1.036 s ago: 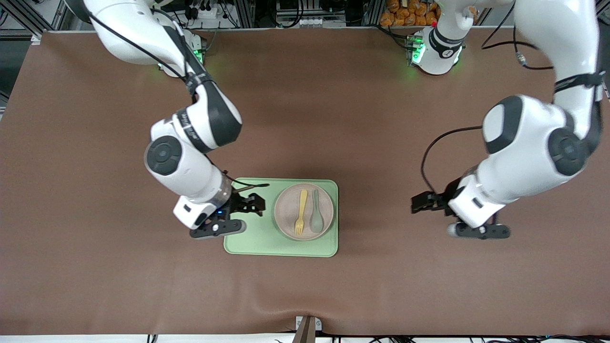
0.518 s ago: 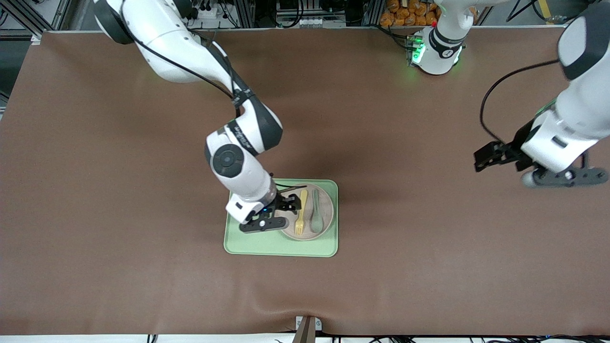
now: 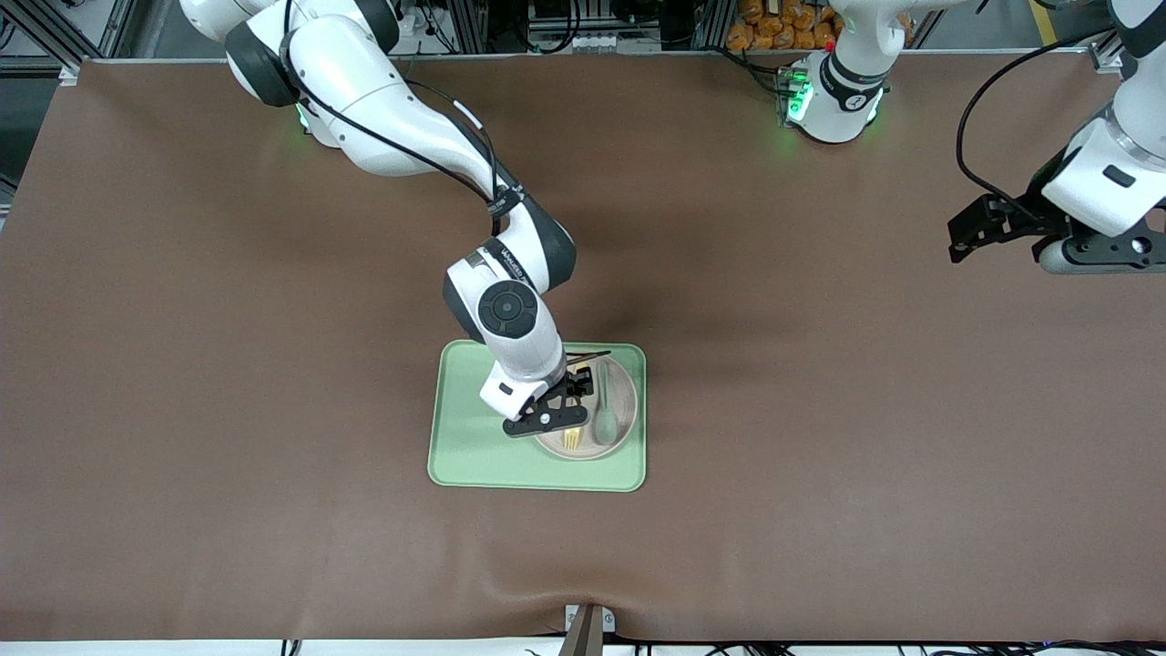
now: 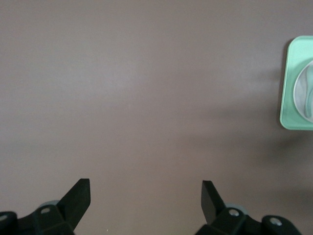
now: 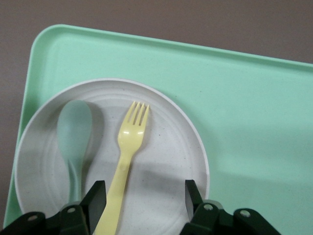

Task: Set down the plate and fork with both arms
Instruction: 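Lower the right gripper over the yellow fork while the left gripper withdraws, then close the right gripper on the yellow fork handle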

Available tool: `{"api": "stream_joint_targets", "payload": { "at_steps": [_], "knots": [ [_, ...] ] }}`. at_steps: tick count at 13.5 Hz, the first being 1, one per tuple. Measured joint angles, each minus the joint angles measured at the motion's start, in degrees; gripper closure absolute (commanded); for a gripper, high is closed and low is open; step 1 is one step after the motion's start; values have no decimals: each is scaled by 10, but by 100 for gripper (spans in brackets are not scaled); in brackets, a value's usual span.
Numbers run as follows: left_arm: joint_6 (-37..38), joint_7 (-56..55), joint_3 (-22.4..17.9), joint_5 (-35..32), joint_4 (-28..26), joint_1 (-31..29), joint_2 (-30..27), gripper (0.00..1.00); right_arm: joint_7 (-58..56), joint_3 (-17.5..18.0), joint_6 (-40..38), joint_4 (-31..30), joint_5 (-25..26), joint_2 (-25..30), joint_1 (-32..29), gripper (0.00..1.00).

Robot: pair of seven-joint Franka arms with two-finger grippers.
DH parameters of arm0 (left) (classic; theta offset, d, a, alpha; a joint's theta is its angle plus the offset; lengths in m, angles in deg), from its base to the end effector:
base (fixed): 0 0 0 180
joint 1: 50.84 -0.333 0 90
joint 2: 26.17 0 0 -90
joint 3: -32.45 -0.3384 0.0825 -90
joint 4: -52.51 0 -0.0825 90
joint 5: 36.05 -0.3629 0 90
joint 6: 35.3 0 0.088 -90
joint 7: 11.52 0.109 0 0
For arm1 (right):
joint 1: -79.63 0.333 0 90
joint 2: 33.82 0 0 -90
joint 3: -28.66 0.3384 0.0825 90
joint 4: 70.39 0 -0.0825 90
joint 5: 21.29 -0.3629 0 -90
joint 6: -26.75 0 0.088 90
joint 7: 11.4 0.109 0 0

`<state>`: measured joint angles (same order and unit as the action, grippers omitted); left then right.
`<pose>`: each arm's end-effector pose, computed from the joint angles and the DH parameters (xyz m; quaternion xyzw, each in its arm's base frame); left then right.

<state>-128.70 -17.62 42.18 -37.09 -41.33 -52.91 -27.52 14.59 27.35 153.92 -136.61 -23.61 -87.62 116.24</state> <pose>0.5258 -0.0700 0.6322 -0.9998 0.0141 -0.0090 0.0100 0.6309 0.4556 0.2591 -0.9952 -0.0751 -0.0497 0.0387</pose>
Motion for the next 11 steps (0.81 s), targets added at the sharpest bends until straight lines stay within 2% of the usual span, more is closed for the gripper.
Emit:
{"api": "stream_joint_targets", "payload": {
  "at_steps": [2,3,8,11],
  "knots": [
    [22,22,-46,0,0,45,-9,0,3,-1,-1,0,0,-4,0,30],
    [33,34,-55,0,1,51,-17,0,6,-1,-2,1,0,-7,1,30],
    [82,52,-63,10,37,51,-34,0,37,0,1,3,0,-24,13,36],
    [82,52,-62,12,40,51,-34,0,50,1,1,7,0,-24,18,48]
  ]
}}
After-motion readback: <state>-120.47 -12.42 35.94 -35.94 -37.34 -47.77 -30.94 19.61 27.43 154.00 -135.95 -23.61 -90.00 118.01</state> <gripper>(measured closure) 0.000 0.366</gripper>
